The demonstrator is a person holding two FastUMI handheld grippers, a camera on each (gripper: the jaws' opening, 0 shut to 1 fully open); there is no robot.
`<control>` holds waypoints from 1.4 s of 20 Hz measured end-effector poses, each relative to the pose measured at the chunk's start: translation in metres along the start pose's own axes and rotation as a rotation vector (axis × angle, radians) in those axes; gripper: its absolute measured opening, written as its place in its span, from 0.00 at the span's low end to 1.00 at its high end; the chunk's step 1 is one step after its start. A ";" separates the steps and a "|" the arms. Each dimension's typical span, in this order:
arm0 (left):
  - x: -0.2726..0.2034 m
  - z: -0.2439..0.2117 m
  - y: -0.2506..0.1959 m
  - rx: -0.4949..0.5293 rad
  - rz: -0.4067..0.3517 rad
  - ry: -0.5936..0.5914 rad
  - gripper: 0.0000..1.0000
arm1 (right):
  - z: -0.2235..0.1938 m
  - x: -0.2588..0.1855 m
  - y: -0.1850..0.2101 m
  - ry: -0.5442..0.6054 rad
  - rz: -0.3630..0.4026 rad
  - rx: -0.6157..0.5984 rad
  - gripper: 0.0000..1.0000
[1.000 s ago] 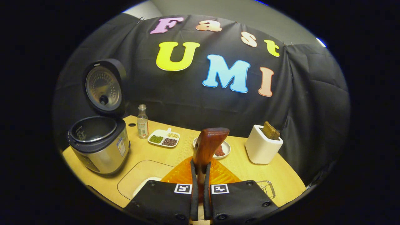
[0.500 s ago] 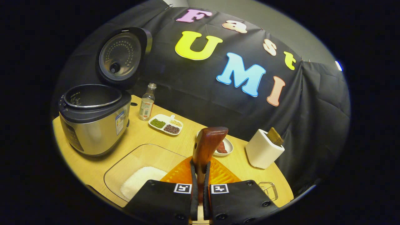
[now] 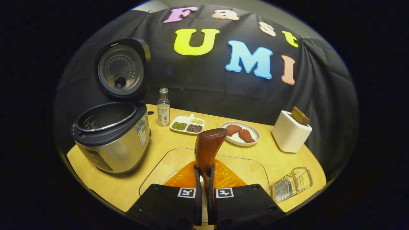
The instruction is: Close the left gripper, press the button to open the rice cooker; take a wooden spoon from the chopstick holder with the right hand, scoop a spoonful of rice and pour it into the rice cooker, then put the wooden spoon back into the chopstick holder.
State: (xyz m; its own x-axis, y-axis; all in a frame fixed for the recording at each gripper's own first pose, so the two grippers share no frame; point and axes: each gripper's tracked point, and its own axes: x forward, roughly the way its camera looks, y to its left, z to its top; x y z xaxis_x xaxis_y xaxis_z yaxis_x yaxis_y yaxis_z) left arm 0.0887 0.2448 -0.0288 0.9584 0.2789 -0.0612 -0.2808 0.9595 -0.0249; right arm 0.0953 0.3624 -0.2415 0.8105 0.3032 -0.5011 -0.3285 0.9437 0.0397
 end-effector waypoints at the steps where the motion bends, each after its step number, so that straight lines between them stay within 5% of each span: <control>1: 0.000 0.001 -0.001 0.000 -0.002 -0.001 0.92 | 0.000 -0.001 0.000 0.015 0.015 0.052 0.08; 16: -0.010 0.014 -0.009 0.021 -0.009 -0.027 0.92 | -0.012 -0.002 -0.070 0.172 0.075 0.852 0.08; 28: -0.004 0.018 -0.027 0.020 -0.021 -0.032 0.92 | 0.044 -0.019 -0.104 0.111 0.198 1.173 0.05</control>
State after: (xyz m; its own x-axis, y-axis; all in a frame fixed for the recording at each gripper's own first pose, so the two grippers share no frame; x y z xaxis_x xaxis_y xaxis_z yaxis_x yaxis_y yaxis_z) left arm 0.0935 0.2186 -0.0094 0.9654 0.2591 -0.0292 -0.2594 0.9658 -0.0064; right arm 0.1356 0.2642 -0.1987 0.7307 0.4983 -0.4666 0.2468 0.4445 0.8611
